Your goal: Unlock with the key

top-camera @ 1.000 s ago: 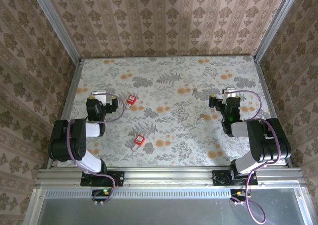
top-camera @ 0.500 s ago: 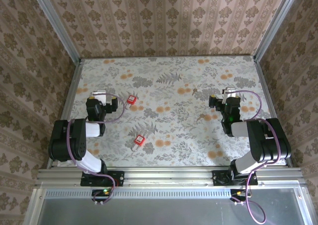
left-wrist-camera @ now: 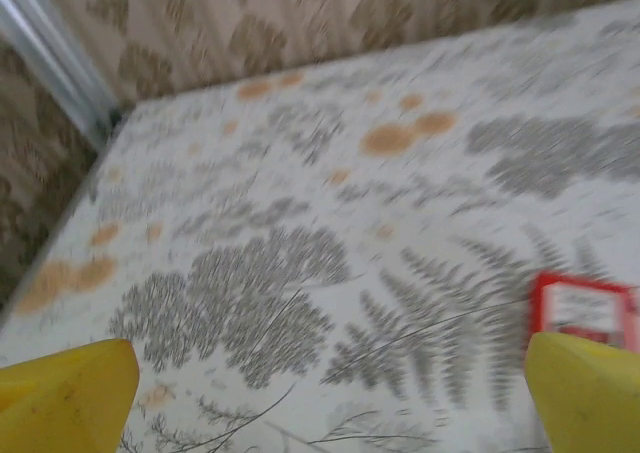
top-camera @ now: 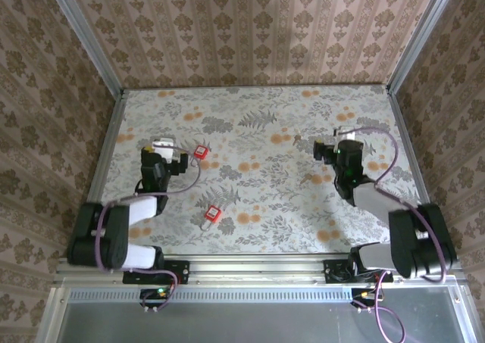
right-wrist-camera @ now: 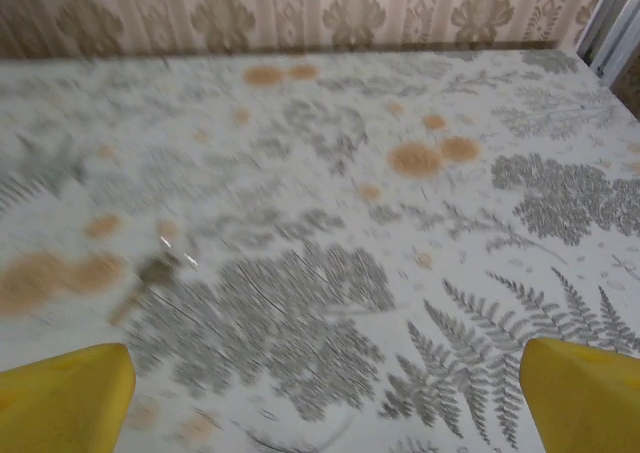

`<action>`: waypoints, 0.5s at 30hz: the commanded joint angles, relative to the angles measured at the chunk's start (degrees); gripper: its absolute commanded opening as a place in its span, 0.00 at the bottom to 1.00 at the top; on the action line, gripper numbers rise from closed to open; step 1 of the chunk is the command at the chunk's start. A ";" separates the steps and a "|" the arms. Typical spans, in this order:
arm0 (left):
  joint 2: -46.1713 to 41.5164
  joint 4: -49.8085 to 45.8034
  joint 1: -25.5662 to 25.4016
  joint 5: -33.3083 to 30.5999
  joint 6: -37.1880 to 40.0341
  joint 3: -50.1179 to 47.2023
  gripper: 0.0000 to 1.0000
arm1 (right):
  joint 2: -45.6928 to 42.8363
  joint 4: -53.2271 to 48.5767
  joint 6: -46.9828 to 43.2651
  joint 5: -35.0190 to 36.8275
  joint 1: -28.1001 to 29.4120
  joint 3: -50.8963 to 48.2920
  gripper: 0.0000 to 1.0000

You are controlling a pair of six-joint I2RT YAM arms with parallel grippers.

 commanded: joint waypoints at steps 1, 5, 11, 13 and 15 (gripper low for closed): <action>-11.99 -17.75 -3.34 -7.10 -4.23 5.19 1.00 | -4.93 -23.52 8.83 -1.96 1.95 7.23 1.00; -22.48 -34.41 -7.73 -2.06 -16.58 9.30 1.00 | -7.88 -34.17 12.03 -4.14 9.30 9.71 1.00; -31.33 -49.40 -17.61 3.68 -24.73 11.80 1.00 | -12.22 -45.77 19.93 -8.38 16.51 10.84 1.00; -32.58 -53.59 -20.82 2.98 -25.51 12.32 1.00 | -13.98 -46.55 21.60 -10.58 18.32 9.83 1.00; -33.28 -57.73 -23.75 1.42 -26.28 12.89 1.00 | -15.35 -48.21 22.68 -9.88 19.89 9.12 1.00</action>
